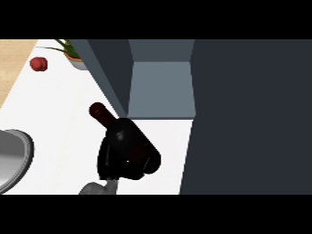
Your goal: Pick up the wine, place it into the cabinet and close the cabinet
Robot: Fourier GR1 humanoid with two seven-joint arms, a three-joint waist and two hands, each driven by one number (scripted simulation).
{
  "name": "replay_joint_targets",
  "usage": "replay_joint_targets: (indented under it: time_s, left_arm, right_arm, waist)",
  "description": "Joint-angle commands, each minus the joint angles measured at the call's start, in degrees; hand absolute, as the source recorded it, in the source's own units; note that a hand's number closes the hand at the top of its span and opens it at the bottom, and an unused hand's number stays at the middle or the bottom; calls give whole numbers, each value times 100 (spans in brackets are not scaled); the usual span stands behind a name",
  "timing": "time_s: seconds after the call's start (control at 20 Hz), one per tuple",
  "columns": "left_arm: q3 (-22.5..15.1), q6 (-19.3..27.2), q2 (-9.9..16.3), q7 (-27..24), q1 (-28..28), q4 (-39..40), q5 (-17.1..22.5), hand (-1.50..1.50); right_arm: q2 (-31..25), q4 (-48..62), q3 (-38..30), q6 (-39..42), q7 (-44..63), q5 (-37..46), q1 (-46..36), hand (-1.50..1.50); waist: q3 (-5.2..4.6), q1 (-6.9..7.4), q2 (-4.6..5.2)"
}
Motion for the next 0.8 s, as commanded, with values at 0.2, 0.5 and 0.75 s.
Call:
replay_joint_targets:
  time_s: [0.2,0.5,0.75]
  left_arm:
    - [75,226,6,-8,-602,678,462,150]
    - [-514,241,-2,-1182,-1736,2105,1515,150]
    - [-1004,464,-2,-1487,-1897,2220,1849,150]
  right_arm:
    - [8,-66,17,94,-123,-246,169,-150]
    - [260,-26,494,-179,-81,257,-6,-150]
    - [-68,169,-229,58,-58,-529,-154,-150]
  waist:
    - [1,5,2]
    - [-4,-53,17]
    - [-1,-46,13]
